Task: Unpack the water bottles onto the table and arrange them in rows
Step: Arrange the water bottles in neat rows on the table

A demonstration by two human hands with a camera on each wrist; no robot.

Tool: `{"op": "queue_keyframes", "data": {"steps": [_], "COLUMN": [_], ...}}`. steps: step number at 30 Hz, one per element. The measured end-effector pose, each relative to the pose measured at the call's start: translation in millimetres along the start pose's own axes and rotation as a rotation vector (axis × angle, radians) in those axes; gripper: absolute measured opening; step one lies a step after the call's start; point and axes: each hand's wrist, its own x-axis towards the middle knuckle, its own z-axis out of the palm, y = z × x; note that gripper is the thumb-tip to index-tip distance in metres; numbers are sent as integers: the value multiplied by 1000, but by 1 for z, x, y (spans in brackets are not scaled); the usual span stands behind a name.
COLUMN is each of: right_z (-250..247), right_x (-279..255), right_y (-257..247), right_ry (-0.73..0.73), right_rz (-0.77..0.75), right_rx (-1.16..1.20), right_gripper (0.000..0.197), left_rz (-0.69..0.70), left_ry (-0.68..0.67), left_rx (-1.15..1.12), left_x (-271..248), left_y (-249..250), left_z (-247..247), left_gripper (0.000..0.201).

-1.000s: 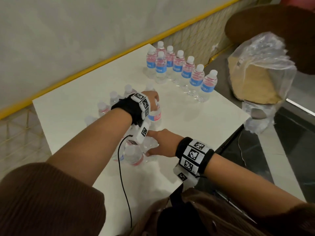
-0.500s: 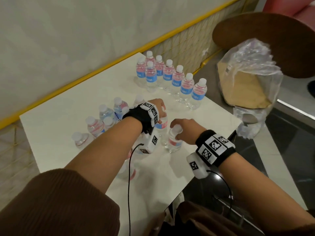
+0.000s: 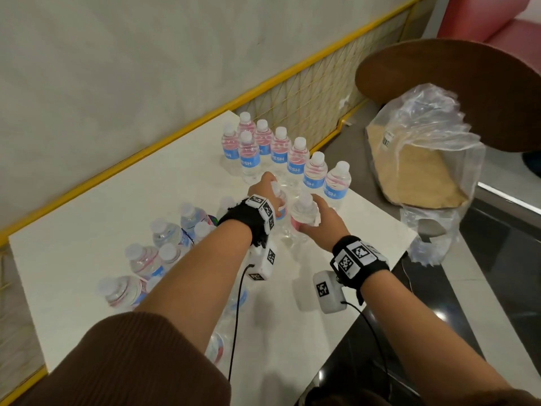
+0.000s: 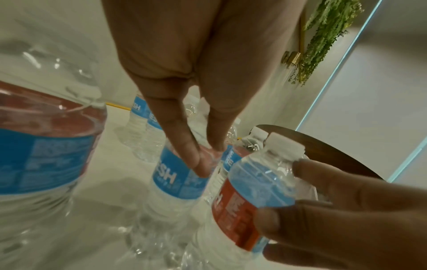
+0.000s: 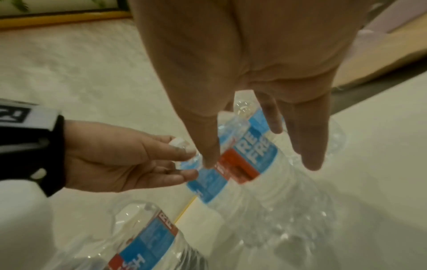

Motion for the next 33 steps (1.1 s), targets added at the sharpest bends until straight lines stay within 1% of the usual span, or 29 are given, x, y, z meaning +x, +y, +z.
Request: {"op": "queue_keyframes", "data": {"steps": [2, 5, 6, 8, 10, 12, 13, 15, 17, 18, 20, 21, 24, 27, 29, 33], "right_z": [10, 22, 24, 28, 32, 35, 35, 38, 41, 42, 44, 44, 46, 48, 50, 53], "right_x": [5, 14, 18, 30, 43, 51, 54, 60, 66, 69, 73, 74, 78, 84, 86, 91], "right_y": [5, 10, 10, 11, 11, 13, 14, 20, 26, 30, 34, 36, 43, 52, 57, 58], "right_ry": [37, 102, 118, 119, 85, 60, 57, 43, 37, 45, 69, 78, 80, 44, 44, 32], "right_rz": [64, 149, 157, 151, 118, 87, 82, 98, 124, 130, 137, 136, 132, 164, 184, 187], "right_rx": [61, 148, 197, 270, 285, 281, 290, 316, 328, 331, 336, 343, 367, 344, 301, 281], "right_gripper": [76, 68, 66, 62, 61, 64, 67, 73, 75, 72, 63, 60, 57, 61, 59, 61], "left_rz": [3, -9, -14, -22, -21, -52, -79, -142, -185, -184, -173, -177, -192, -218, -227, -200], "left_ry": [34, 113, 132, 167, 196, 202, 208, 247, 290, 298, 288, 277, 262, 325, 364, 385], "left_rx": [-32, -105, -124, -149, -170, -198, -205, -226, -332, -416, -514, -518, -543, -613, -632, -629], "left_x": [7, 18, 22, 31, 36, 39, 40, 44, 51, 54, 59, 62, 69, 71, 74, 84], "left_y": [-4, -10, -11, -13, -15, -19, -21, -24, -28, -31, -37, -41, -52, -56, -59, -67], "left_z": [2, 5, 5, 4, 5, 13, 18, 29, 39, 45, 54, 58, 70, 76, 76, 73], "left_gripper": [44, 45, 46, 49, 63, 77, 80, 78, 76, 75, 65, 61, 60, 63, 65, 64]}}
